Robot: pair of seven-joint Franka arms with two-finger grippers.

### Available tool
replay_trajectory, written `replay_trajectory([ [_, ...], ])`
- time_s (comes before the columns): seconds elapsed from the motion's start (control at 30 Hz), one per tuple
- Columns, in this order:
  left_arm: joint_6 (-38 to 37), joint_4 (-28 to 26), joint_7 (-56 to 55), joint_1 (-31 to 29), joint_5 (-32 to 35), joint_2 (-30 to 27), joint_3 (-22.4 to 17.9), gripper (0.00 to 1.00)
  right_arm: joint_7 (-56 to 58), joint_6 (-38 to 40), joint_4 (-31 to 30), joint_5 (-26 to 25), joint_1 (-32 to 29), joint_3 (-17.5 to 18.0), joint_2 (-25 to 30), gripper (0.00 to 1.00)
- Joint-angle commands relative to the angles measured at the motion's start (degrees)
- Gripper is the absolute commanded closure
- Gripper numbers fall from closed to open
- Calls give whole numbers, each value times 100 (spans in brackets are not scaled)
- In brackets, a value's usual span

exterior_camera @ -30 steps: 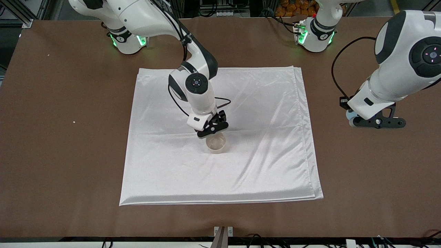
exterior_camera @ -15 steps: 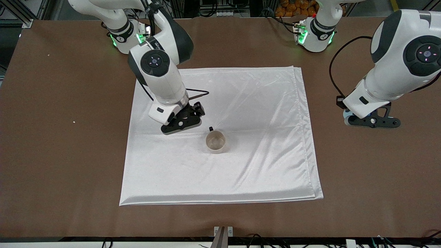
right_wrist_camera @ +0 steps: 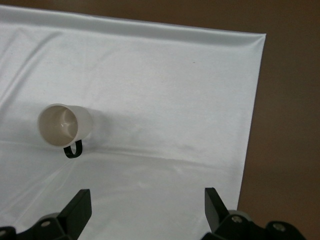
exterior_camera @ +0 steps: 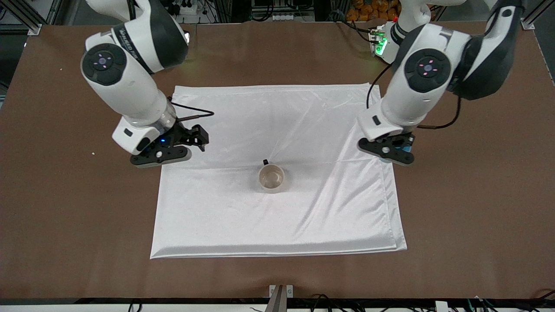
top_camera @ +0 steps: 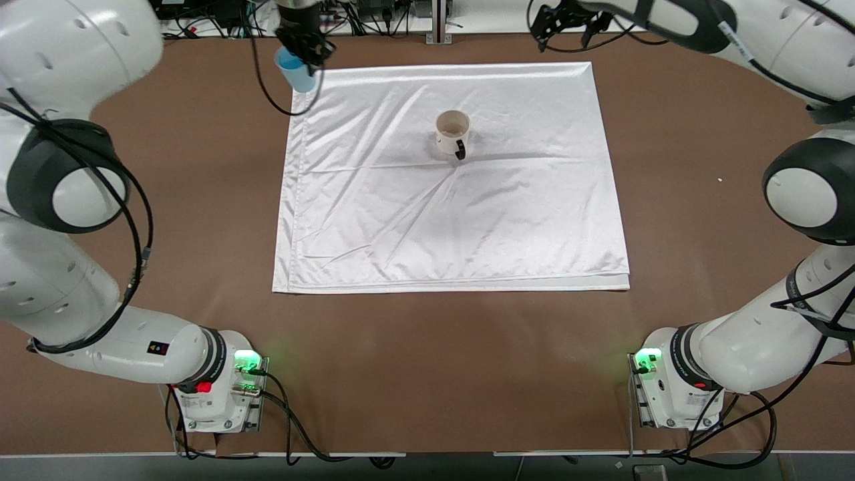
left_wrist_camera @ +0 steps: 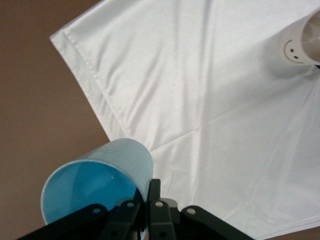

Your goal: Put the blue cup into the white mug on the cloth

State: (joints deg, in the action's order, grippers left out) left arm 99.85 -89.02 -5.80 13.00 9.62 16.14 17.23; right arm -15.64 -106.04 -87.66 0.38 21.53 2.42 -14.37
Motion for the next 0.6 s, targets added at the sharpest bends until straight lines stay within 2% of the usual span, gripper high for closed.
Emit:
replay_trajectory([
  [0.0, 306, 262, 70, 422, -30, 380, -27, 100, 87, 83, -208, -56, -368, 145, 400, 0],
  [0.57, 1545, 570, -35, 1406, -39, 1197, -62, 100, 157, 478, -208, -109, -1238, 110, 1103, 0],
])
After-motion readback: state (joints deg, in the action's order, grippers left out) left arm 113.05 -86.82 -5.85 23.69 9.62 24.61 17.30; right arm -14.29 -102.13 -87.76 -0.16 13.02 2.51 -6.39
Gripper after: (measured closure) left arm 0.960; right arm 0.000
